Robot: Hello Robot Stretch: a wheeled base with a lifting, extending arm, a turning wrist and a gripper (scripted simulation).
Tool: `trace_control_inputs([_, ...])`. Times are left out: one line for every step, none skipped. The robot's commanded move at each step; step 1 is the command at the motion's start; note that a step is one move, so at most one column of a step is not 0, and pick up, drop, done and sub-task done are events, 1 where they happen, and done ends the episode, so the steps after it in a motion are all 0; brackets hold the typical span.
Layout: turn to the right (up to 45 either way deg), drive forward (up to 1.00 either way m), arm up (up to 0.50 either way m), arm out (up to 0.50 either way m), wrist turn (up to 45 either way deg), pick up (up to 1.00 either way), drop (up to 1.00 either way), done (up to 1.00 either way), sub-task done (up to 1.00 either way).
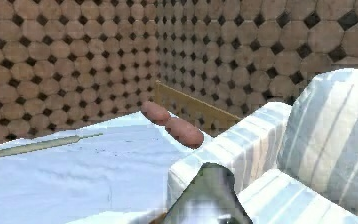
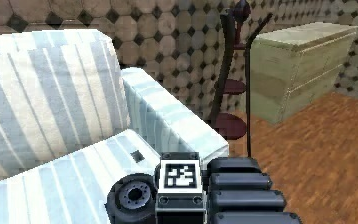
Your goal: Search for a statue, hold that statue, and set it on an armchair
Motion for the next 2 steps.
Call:
trace_control_inputs([-15.0,0.0,0.0,0.0,0.0,0.0,0.0,0.0,0.0])
trace_control_inputs([0.0,0.0,0.0,0.48,0.0,0.0,0.0,0.0,0.0])
